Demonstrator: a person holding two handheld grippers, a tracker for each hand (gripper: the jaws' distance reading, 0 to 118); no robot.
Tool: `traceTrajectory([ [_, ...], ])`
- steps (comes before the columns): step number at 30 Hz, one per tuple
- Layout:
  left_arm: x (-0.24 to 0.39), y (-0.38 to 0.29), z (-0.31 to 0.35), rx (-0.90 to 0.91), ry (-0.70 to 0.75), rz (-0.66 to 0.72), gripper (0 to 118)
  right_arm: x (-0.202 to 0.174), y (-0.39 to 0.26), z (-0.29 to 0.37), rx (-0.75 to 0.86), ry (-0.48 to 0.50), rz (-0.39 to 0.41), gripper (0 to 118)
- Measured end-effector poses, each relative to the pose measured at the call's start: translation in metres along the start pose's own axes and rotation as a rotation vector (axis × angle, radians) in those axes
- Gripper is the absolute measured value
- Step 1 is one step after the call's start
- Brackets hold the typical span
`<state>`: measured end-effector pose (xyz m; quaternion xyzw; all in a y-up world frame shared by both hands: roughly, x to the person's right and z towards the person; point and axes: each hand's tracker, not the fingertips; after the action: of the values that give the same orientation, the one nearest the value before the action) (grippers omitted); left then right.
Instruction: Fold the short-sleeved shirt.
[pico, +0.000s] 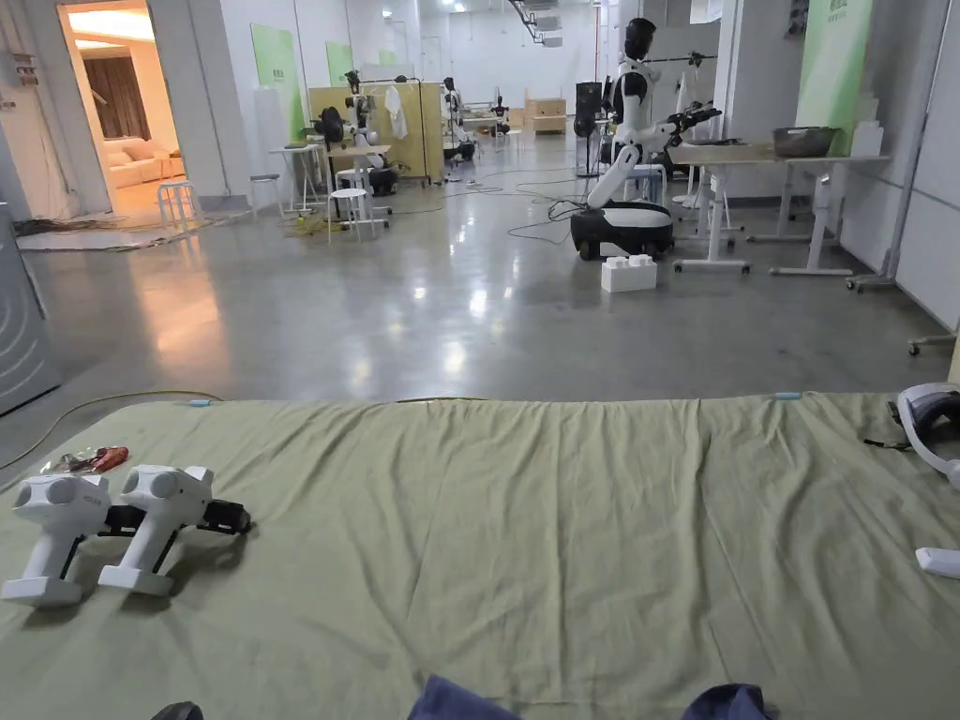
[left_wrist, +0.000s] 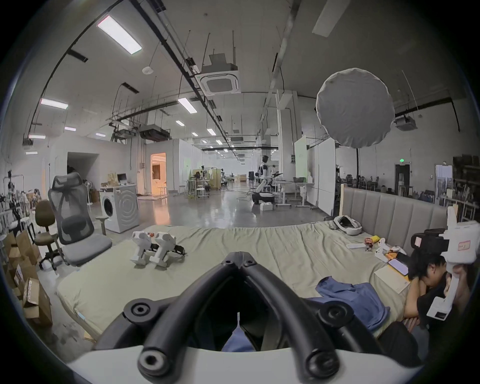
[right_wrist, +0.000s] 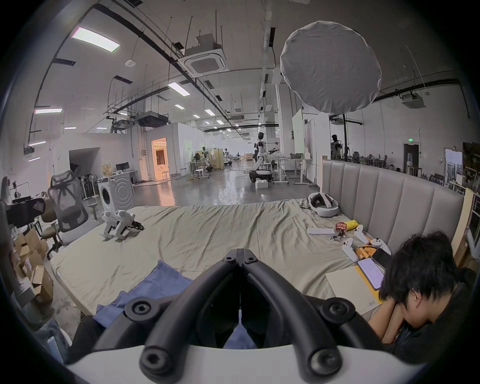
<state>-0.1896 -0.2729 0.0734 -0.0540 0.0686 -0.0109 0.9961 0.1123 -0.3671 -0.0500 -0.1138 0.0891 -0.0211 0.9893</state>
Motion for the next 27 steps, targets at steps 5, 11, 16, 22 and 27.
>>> traceTrajectory([
  [5,0.002,-0.003,-0.009,-0.039,-0.02,0.001,0,-0.001,-0.002,-0.003,0.0,-0.003,0.004,2],
  [11,0.021,-0.016,-0.019,-0.047,-0.026,-0.071,0,-0.006,-0.008,-0.009,-0.019,-0.035,0.051,2],
  [16,0.017,-0.013,-0.047,-0.141,-0.08,-0.041,1,0.004,-0.013,-0.015,-0.037,-0.009,-0.003,2],
  [22,-0.017,-0.019,-0.15,-0.374,-0.261,0.169,96,0.018,-0.026,-0.013,-0.087,-0.027,-0.034,2],
  [27,-0.009,-0.063,-0.281,-0.545,-0.25,0.196,100,0.037,-0.044,-0.019,-0.181,-0.081,-0.05,2],
])
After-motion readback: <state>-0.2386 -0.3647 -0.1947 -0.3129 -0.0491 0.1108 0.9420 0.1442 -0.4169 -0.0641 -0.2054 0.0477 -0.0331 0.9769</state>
